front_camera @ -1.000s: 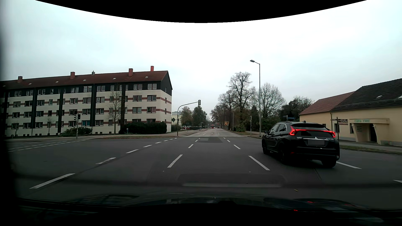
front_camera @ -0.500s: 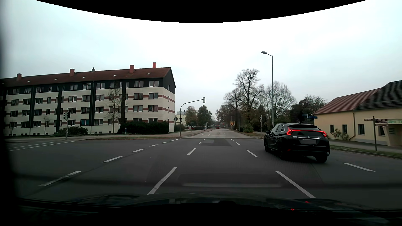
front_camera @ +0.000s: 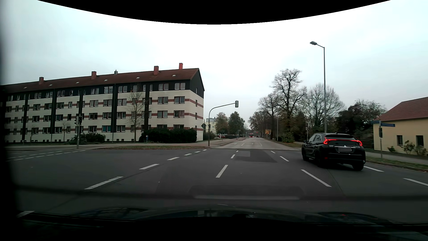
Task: Follow the waypoints while adhering to traffic rules and regulations
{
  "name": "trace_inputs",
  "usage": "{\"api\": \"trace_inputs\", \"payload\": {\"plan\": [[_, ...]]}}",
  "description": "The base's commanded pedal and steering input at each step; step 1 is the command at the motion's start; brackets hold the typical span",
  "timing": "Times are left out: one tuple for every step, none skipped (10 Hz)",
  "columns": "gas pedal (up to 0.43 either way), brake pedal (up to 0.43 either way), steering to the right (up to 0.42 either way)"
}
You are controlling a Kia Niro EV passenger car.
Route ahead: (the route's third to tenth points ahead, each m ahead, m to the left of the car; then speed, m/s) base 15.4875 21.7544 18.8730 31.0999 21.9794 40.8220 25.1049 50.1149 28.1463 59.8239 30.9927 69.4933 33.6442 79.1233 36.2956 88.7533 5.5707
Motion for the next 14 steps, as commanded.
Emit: {"api": "trace_inputs", "payload": {"plan": [[0.138, 0.0, -0.246], [0.157, 0.0, -0.27], [0.177, 0.0, -0.283], [0.189, 0.0, -0.295], [0.197, 0.0, -0.303], [0.209, 0.0, -0.314], [0.209, 0.0, -0.323], [0.209, 0.0, -0.331], [0.209, 0.0, -0.335], [0.209, 0.0, -0.335], [0.209, 0.0, -0.335], [0.209, 0.0, -0.335], [0.209, 0.0, -0.334], [0.22, 0.0, -0.329]]}}
